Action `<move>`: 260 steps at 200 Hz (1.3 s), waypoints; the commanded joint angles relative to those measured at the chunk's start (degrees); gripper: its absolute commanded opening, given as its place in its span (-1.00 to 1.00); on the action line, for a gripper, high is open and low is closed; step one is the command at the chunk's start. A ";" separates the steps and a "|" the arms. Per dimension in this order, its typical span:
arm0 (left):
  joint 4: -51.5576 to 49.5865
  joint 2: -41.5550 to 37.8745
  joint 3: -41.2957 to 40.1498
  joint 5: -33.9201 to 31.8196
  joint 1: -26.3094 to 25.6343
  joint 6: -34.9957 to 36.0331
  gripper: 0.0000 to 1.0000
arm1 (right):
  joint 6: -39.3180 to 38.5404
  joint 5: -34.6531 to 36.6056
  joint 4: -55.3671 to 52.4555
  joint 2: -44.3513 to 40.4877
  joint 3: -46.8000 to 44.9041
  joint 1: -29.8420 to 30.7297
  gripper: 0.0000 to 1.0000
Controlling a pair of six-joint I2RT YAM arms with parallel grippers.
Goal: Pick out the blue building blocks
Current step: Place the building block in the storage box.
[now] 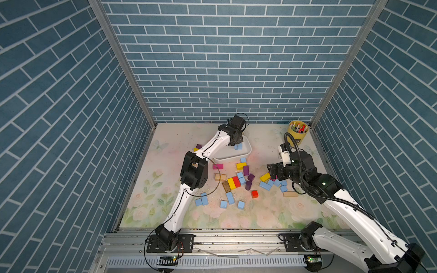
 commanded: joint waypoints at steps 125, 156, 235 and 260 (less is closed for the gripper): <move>2.34 7.59 7.07 5.63 2.10 -2.56 -0.19 | 3.00 2.19 -1.70 -0.63 -0.63 -0.05 0.92; 2.38 2.65 5.38 5.30 2.25 -0.78 0.02 | 3.86 2.97 -1.64 -0.74 -0.86 -0.06 0.98; 4.36 -24.80 -17.90 2.46 2.18 7.93 0.74 | 5.95 4.46 -2.39 -0.76 -1.29 -0.70 0.98; 7.01 -35.84 -29.30 2.26 2.23 9.38 0.99 | 7.24 3.19 -2.84 -0.60 -1.51 -1.12 0.98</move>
